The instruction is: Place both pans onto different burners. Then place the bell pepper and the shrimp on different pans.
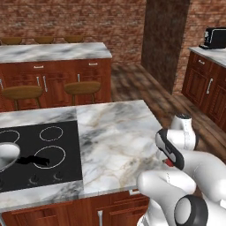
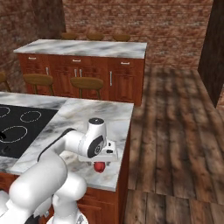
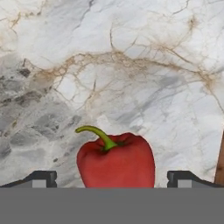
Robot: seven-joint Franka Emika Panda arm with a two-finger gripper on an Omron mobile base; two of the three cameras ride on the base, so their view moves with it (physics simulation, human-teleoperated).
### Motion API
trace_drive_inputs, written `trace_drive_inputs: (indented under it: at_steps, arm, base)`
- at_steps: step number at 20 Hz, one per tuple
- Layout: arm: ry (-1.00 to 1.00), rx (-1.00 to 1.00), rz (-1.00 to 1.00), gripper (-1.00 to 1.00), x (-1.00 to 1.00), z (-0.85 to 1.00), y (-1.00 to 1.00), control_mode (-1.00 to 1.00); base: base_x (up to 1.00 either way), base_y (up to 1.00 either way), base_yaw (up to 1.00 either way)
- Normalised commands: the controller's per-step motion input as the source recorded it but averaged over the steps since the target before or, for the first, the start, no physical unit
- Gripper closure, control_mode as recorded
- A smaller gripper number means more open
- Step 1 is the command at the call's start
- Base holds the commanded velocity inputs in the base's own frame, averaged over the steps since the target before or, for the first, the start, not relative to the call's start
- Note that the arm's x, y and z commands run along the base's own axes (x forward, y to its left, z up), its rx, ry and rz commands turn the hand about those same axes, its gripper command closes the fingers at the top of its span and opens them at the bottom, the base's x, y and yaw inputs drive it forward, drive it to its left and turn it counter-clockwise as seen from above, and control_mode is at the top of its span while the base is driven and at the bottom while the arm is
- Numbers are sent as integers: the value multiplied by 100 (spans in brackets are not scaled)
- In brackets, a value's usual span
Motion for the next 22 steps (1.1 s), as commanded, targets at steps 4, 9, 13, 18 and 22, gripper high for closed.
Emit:
trace_drive_inputs:
  at_steps: [4, 9, 13, 18, 22]
  arm:
    - [0, 0, 0, -100, 0, -19, 0, -100]
    - [0, 0, 0, 100, 0, -21, 0, -100]
    - [0, 0, 0, 100, 0, -2, 0, -100]
    - [0, 0, 0, 100, -10, 16, 0, -100]
    - [0, 0, -7, 100, -8, 81, 7, -100]
  base:
    - [0, 0, 0]
    - [0, 0, 0]
    - [0, 0, 0]
    - [0, 0, 0]
    - [0, 0, 0]
